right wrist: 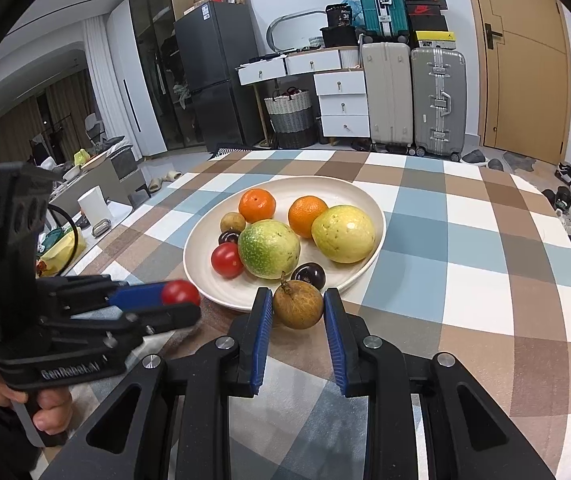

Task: Organize fruits
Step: 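Carry the pear and tomato onto the white plate and open both tools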

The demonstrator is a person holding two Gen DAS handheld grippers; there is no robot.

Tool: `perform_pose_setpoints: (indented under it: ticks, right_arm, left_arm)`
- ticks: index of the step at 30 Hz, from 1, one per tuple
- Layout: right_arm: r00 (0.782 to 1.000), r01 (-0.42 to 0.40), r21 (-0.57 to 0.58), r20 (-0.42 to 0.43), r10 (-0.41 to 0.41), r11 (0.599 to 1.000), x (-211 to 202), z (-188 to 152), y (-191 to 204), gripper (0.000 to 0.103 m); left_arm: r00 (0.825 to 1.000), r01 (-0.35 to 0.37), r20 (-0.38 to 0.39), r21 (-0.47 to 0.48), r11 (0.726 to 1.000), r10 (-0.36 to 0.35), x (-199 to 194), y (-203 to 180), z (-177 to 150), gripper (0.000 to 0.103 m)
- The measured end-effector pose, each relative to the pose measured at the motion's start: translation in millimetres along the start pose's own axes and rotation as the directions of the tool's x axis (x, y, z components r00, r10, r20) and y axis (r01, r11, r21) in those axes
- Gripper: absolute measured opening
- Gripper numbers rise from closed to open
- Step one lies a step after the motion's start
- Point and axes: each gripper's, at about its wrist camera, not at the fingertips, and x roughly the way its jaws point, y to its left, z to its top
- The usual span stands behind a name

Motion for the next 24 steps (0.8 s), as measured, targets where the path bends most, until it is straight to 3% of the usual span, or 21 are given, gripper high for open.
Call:
perform_pose_setpoints:
  ticks: [12, 24]
  right_arm:
    - [1.000, -0.002, 0.001, 0.013, 0.002, 1.000, -2.3, 0.7, 1.4, 0.027]
    - [1.000, 0.012, 0.037, 0.018, -0.013, 0.999, 7.9, 22.9, -2.1, 0.027]
  left_arm:
    - [0.995, -0.077, 0.063, -0.027, 0.997, 0.079, -0.2, 34.7, 32.4, 0.029]
    - [0.991, -0.095, 0.084, -0.049, 0.994, 0.099, 11.6, 45.0, 48.9, 0.030]
